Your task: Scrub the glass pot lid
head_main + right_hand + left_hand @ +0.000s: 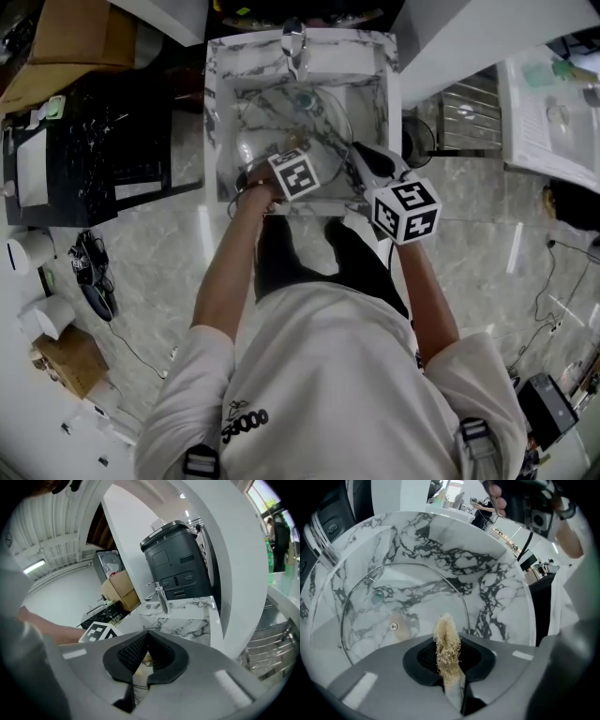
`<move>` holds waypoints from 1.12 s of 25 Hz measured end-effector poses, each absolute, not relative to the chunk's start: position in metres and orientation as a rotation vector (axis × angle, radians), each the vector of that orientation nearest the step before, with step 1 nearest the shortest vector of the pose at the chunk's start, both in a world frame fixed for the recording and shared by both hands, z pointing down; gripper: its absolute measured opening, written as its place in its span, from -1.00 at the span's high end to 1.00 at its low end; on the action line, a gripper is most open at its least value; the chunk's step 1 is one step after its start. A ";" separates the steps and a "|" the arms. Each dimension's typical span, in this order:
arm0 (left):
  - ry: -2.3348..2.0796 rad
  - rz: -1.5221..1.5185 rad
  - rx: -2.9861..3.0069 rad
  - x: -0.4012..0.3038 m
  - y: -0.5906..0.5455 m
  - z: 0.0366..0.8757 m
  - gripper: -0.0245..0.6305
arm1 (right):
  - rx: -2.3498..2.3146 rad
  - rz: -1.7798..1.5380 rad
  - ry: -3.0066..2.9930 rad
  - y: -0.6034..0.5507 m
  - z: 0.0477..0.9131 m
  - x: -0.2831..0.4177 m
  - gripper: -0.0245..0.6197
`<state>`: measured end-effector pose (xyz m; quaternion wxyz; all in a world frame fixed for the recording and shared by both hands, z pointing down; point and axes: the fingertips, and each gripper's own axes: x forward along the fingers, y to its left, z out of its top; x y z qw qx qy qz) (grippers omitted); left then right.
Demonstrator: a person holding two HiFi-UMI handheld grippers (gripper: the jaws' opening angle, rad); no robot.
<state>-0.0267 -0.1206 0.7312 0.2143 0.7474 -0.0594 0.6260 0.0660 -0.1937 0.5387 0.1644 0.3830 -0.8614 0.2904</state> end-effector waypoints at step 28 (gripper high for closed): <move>-0.965 1.372 2.555 -0.054 -0.134 0.563 0.75 | 1.304 0.519 -2.520 -0.109 0.425 0.070 0.91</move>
